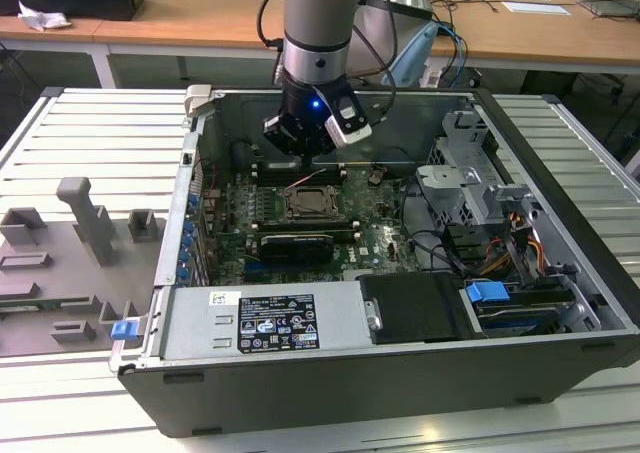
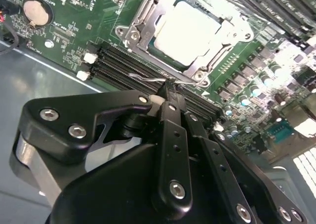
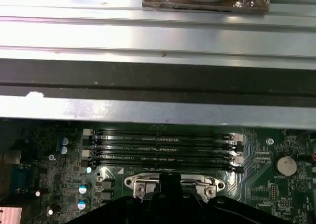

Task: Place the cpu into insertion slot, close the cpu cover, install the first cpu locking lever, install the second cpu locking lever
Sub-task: 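Install the first cpu locking lever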

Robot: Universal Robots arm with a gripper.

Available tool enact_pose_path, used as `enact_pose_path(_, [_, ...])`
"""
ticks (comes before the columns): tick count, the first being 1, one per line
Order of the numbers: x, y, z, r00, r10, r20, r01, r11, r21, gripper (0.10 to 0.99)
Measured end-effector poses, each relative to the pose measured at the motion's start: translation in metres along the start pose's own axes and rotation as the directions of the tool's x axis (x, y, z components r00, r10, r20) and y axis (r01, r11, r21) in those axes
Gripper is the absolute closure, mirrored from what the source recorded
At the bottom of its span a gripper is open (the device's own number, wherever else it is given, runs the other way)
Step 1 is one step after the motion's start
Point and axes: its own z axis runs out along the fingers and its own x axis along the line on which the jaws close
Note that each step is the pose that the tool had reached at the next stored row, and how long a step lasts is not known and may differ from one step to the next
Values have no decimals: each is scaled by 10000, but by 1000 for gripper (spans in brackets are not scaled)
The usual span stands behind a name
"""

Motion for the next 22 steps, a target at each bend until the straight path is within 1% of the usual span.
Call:
enact_pose_path(1, [0,21,15,10000,-13,72,13,10000,15,980])
enact_pose_path(2, [-1,44,43,9999,-19,108,19,10000,28,980])
enact_pose_path(4, [-2,61,103,9999,-21,111,21,10000,29,980])
enact_pose_path(5, [-4,60,118,9999,-24,112,24,10000,29,980])
enact_pose_path(10, [-31,55,144,9999,-22,119,21,10000,29,980])
enact_pose_path(15, [-57,49,189,9999,-22,117,22,10000,31,980])
enact_pose_path(20, [-111,54,234,9999,-23,118,22,10000,30,980])
enact_pose_path(22, [-145,52,257,9999,-22,117,22,10000,31,980])
